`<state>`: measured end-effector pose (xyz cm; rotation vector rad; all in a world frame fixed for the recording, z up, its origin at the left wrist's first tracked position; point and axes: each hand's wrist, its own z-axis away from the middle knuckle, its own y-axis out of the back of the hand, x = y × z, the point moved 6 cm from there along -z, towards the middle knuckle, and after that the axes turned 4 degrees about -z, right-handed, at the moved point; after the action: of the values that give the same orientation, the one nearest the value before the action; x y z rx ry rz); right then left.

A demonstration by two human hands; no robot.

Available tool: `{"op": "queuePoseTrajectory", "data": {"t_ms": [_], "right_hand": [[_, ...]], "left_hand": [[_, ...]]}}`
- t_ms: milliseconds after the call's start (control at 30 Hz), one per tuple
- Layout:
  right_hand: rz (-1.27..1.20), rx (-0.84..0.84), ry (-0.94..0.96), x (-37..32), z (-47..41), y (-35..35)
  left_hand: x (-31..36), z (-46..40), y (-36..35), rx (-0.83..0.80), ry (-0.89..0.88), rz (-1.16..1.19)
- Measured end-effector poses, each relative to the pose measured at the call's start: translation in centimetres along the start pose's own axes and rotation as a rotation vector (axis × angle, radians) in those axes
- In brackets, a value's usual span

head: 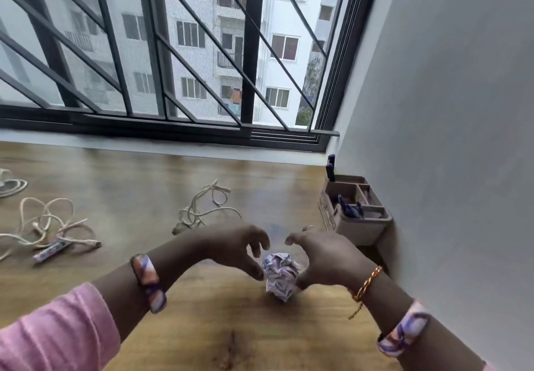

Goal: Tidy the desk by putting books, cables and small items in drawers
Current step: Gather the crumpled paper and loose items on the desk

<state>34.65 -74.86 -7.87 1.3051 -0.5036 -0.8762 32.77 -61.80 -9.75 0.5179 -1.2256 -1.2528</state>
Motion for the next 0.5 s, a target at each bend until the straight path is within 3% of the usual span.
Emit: {"op": "queuePoseTrajectory", "data": {"t_ms": [200,367,500], "right_hand": [[-0.256,-0.048,-0.044,0.6,-0.4,-3.3],[-0.417,-0.054,0.107,-2.7,-1.5,-3.9],[-0.359,-0.039,0.178,-5.0,-2.7,-4.3]], "left_hand": [[0.2,0.0,-1.5,0.06,0.018,-0.044],[-2.5,2.5,0.2,0.134,0.188,-0.303],[-7.5,4.6,3.8,0.4,0.388,-0.135]]}}
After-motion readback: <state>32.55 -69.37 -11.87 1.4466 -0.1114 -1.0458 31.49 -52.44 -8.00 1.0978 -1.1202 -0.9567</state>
